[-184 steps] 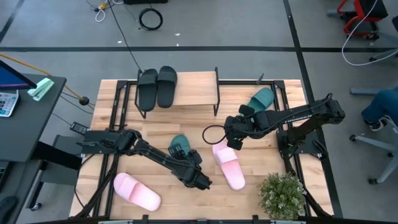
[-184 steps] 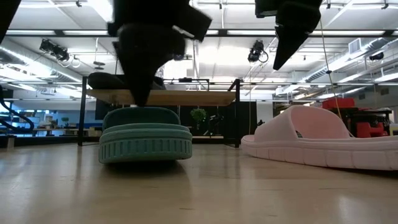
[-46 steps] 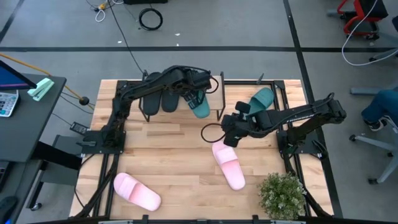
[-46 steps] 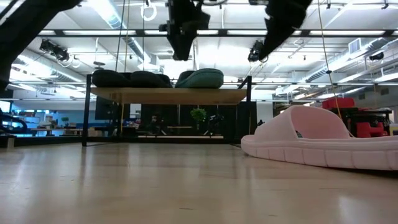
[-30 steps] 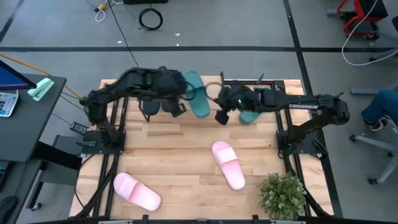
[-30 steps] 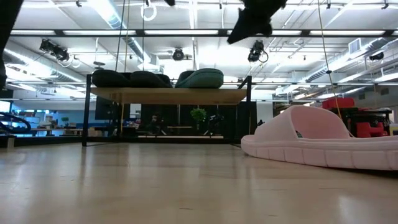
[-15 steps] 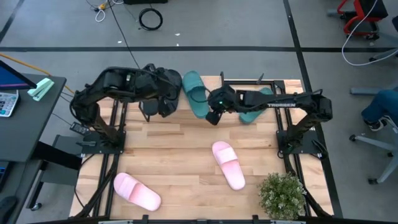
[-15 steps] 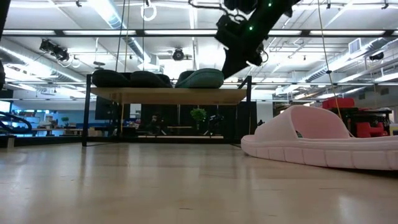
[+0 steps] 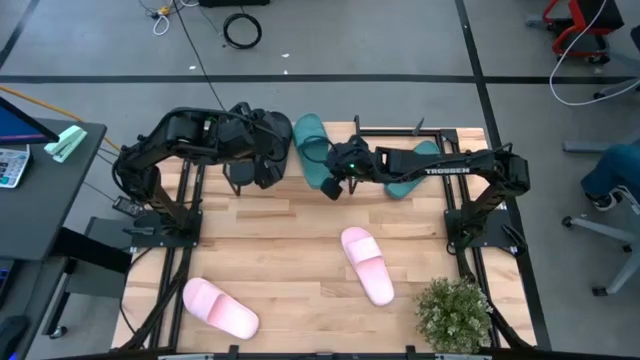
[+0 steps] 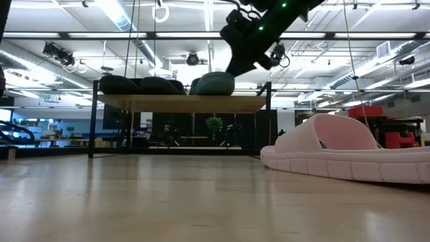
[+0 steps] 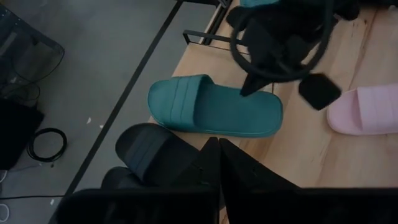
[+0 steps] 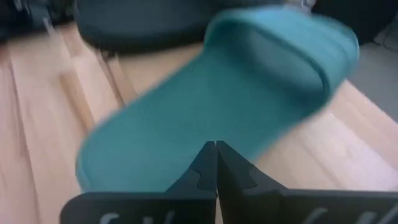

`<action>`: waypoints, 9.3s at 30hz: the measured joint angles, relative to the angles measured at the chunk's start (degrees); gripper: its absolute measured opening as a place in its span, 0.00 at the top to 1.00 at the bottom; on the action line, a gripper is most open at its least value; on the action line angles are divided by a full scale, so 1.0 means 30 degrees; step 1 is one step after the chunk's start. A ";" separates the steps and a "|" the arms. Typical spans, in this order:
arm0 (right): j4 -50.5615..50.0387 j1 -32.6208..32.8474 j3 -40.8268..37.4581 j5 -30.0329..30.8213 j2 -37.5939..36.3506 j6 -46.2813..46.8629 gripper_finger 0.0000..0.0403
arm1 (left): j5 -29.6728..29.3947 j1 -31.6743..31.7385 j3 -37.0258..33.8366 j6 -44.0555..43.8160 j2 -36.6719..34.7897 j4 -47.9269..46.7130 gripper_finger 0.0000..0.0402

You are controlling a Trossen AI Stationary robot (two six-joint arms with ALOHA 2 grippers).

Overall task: Pick and place slides into the shelf
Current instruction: Put the left green slipper on the shelf, then put the green slipper on the shelf

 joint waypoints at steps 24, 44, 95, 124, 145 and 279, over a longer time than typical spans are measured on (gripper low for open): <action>-0.3721 0.0763 -0.0007 0.3014 -0.0912 0.1504 1.00 | 0.0015 0.0000 0.0000 -0.0127 0.0015 0.0015 0.95; 0.0839 -0.0285 -0.0007 0.0269 0.1472 0.0960 1.00 | 0.0015 0.0000 0.0007 -0.0094 0.0015 0.0021 0.98; 0.3703 -0.5995 0.0008 -0.4026 0.1867 0.0480 1.00 | 0.0007 0.0007 0.0007 0.1722 0.0015 0.2129 0.97; -0.2553 -0.5217 0.7679 -0.2503 0.4638 -0.1633 1.00 | 0.0015 0.0007 0.0007 0.1579 0.0015 0.1712 0.95; -2.0481 -0.0537 0.5699 -0.3153 -0.2919 0.2366 1.00 | 0.0022 0.0007 0.0007 0.0727 0.0015 0.1588 0.95; -0.0922 0.6326 -0.4605 0.6944 -1.0072 -0.3653 0.97 | 0.0020 0.0027 0.0000 0.0699 0.0015 0.1481 0.97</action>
